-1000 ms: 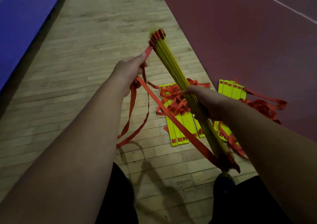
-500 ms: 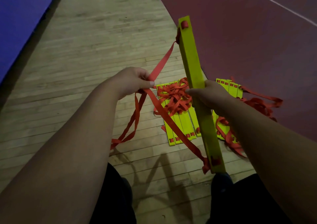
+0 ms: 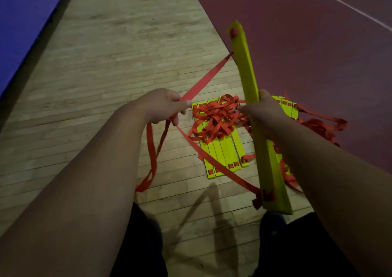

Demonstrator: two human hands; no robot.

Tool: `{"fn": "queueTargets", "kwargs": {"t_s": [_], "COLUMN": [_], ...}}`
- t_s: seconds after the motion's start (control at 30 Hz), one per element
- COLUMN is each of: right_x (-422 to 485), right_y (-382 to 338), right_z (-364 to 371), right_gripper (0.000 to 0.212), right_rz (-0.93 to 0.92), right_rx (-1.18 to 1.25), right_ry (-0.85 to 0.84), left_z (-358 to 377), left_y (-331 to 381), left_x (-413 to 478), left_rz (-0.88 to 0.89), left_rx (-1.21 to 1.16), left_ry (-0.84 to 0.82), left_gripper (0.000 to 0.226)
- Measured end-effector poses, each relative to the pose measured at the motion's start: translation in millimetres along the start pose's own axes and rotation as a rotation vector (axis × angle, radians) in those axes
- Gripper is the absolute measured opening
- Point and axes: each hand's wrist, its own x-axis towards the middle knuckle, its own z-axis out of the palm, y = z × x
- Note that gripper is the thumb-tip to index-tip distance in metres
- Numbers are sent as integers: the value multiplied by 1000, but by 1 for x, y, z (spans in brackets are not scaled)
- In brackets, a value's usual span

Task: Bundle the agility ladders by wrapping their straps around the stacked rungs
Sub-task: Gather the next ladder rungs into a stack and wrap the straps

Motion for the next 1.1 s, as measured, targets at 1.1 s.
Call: {"fn": "queueTargets", "kwargs": {"t_s": [1.1], "right_x": [4], "right_y": [8], "right_z": [-3], "right_gripper": [39], "right_rz": [66], "right_rx": [-132], "right_ry": [53], "left_z": [-19], "left_y": [-5], "left_x": [-12], "left_rz": [-39], "left_rx": [203], "left_ry": [-372], "left_gripper": [12]}}
